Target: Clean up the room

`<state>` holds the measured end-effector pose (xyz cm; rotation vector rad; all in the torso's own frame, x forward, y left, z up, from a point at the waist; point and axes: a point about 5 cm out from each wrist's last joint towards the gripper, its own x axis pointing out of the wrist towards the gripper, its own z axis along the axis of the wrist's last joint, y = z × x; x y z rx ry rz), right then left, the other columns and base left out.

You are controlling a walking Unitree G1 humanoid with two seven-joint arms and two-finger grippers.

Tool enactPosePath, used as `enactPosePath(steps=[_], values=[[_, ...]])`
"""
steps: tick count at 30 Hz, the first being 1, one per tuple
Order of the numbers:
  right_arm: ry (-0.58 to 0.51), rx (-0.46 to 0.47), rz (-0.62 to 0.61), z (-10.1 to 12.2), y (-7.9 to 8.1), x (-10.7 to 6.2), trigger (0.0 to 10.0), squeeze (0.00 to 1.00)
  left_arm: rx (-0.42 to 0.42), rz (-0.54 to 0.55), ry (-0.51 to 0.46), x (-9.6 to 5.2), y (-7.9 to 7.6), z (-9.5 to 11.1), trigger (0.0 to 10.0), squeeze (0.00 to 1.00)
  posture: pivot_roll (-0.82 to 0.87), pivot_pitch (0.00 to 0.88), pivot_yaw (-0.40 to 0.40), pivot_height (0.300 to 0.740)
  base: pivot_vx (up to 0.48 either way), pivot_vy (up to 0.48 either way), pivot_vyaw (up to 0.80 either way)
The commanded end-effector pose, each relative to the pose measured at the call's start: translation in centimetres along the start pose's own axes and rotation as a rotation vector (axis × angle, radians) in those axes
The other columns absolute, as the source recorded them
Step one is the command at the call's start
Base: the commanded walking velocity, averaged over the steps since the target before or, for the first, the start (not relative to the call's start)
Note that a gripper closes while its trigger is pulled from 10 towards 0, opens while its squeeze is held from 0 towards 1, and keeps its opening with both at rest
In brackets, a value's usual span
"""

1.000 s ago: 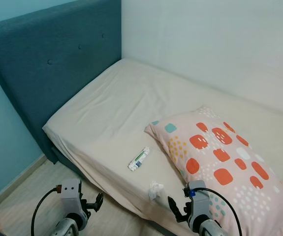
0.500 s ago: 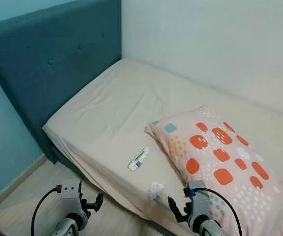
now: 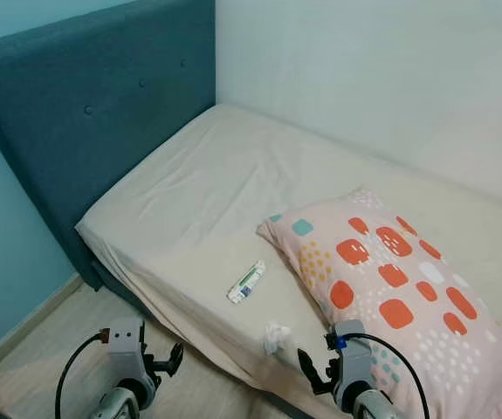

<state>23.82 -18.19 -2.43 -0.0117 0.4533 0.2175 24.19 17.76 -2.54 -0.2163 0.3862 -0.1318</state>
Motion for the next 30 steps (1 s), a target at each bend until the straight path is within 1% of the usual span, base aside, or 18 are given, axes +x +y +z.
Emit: enactPosePath(steps=[1,30], values=[[0.019,0.005,0.004,-0.70,0.18,-0.28,10.0,0.00,-0.008,-0.004,0.030,-0.29,-0.08,-0.75,10.0,0.00,-0.11,0.152,-0.055,0.740,0.000,0.000,0.00],[0.018,0.018,0.000,-0.78,0.24,-0.31,10.0,0.00,-0.006,-0.006,0.031,-0.29,-0.01,-0.70,10.0,0.00,-0.11,0.163,-0.052,0.740,0.000,0.000,0.00]])
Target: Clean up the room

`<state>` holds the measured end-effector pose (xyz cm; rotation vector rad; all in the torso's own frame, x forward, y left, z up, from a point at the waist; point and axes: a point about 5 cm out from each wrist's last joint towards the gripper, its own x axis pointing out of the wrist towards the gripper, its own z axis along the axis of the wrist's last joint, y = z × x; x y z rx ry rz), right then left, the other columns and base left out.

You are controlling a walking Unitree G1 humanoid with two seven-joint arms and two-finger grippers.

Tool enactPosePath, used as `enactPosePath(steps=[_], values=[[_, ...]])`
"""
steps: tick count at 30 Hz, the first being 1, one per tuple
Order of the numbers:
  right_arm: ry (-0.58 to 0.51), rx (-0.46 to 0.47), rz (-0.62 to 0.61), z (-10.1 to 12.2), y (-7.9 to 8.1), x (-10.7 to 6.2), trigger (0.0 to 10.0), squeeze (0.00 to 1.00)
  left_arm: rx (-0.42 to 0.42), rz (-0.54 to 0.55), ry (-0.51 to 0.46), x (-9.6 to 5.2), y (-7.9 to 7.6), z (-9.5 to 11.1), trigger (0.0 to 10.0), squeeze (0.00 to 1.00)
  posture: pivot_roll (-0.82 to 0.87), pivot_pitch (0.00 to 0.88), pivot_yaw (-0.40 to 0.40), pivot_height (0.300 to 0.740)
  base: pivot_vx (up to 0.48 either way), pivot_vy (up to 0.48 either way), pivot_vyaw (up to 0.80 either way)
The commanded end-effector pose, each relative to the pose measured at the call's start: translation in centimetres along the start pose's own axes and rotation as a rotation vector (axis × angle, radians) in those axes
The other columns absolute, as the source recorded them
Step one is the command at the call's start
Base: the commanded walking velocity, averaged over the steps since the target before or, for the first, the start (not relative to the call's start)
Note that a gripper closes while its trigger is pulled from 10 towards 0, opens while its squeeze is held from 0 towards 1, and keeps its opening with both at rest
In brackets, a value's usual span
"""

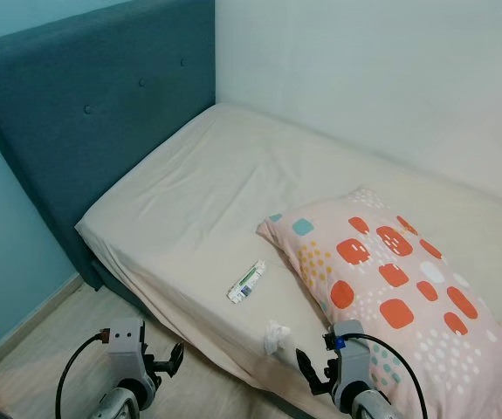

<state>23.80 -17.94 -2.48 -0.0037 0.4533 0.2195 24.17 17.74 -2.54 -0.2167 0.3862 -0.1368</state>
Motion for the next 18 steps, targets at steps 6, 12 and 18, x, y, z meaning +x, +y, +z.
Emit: enactPosePath(steps=[6,12,18], values=[[0.019,0.011,-0.003,-0.73,0.00,-0.34,10.0,0.00,-0.008,0.000,0.031,-0.27,0.04,-0.68,10.0,0.00,-0.11,0.164,-0.052,0.740,0.000,0.000,0.00],[0.017,0.008,0.000,-0.67,0.03,-0.33,10.0,0.00,-0.012,0.000,0.030,-0.26,0.05,-0.66,10.0,0.00,-0.11,0.165,-0.054,0.740,0.000,0.000,0.00],[0.018,0.006,0.000,-0.66,-0.01,-0.35,10.0,0.00,-0.012,0.001,0.030,-0.26,0.02,-0.67,10.0,0.00,-0.11,0.164,-0.056,0.740,0.000,0.000,0.00]])
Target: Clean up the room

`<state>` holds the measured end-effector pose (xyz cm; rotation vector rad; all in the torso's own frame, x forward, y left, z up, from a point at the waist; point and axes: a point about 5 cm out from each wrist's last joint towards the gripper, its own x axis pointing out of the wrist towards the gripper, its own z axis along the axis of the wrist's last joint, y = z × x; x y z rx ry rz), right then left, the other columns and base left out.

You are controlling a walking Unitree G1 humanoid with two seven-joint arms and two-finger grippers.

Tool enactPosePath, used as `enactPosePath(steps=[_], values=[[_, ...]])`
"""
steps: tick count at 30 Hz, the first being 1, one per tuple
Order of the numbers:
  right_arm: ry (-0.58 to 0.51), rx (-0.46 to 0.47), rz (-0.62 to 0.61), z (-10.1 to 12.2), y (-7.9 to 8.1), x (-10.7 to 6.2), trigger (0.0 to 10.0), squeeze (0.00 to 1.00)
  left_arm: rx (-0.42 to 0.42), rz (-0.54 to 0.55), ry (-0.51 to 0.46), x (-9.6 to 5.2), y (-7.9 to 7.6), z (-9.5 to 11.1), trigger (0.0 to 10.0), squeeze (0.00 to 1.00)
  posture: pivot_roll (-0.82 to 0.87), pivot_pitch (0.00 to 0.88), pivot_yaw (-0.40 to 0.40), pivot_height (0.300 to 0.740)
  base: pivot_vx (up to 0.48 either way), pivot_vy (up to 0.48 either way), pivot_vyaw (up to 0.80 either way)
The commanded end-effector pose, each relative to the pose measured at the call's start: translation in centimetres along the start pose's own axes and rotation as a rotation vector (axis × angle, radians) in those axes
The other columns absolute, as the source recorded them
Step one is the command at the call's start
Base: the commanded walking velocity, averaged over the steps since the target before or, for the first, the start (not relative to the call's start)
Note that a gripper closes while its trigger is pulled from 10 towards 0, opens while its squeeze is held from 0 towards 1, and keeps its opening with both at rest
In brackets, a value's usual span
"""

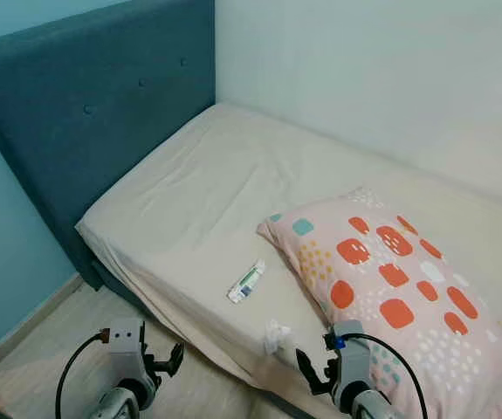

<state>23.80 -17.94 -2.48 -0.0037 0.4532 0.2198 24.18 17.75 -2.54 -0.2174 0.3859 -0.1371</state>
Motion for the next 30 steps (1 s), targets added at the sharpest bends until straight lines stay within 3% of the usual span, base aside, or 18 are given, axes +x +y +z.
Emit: enactPosePath(steps=[1,30], values=[[0.018,0.005,0.001,-0.64,-0.02,-0.34,10.0,0.00,-0.012,0.001,0.030,-0.25,0.00,-0.68,10.0,0.00,-0.11,0.163,-0.057,0.740,0.000,0.000,0.00],[0.024,0.002,0.011,-0.63,0.02,-0.24,10.0,0.00,-0.013,-0.001,0.035,-0.17,-0.12,-0.74,10.0,0.00,-0.10,0.157,-0.058,0.740,0.000,0.000,0.00]])
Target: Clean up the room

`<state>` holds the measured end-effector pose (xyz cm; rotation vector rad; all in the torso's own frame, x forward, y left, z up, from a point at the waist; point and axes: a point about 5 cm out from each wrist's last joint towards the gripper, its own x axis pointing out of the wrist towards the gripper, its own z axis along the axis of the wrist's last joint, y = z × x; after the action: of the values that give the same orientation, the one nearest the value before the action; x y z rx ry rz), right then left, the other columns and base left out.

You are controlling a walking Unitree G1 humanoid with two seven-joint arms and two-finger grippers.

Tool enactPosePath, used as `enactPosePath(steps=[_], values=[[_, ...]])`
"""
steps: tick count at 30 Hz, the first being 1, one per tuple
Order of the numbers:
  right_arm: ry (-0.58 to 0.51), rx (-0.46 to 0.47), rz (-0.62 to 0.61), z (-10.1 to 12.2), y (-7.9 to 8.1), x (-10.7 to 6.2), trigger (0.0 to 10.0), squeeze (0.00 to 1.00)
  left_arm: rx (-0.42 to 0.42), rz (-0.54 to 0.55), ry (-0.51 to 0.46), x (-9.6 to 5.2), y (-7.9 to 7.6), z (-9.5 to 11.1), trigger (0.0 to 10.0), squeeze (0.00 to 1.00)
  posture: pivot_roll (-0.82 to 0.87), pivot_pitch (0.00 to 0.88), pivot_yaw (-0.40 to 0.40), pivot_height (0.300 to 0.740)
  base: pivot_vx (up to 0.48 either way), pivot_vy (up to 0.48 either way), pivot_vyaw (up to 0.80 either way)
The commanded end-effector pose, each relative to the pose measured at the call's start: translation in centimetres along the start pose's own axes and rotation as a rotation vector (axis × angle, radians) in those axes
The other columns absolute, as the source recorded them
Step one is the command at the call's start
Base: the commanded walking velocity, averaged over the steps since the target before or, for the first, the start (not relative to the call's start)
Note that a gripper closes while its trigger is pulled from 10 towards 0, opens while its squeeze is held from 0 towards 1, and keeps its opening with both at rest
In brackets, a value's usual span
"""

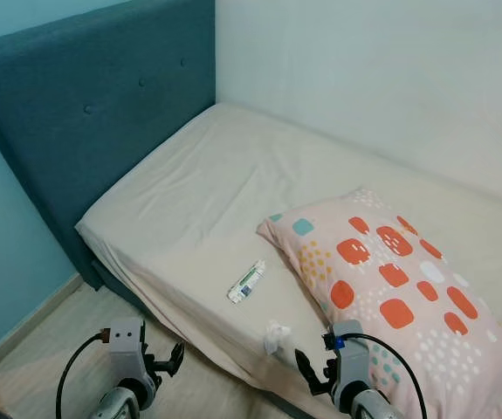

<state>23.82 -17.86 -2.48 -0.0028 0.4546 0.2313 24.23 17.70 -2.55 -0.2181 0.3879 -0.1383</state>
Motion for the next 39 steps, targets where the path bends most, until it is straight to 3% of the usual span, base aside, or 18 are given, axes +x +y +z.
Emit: enactPosePath(steps=[1,39], values=[[0.022,0.004,0.000,-0.64,-0.05,-0.28,10.0,0.00,-0.013,0.000,0.033,-0.22,-0.08,-0.75,10.0,0.00,-0.10,0.157,-0.058,0.740,0.000,0.000,0.00],[0.023,0.008,-0.001,-0.79,-0.04,-0.40,10.0,0.00,-0.013,0.005,0.022,-0.31,-0.15,-0.71,10.0,0.00,-0.10,0.156,-0.065,0.740,0.000,0.000,0.00]])
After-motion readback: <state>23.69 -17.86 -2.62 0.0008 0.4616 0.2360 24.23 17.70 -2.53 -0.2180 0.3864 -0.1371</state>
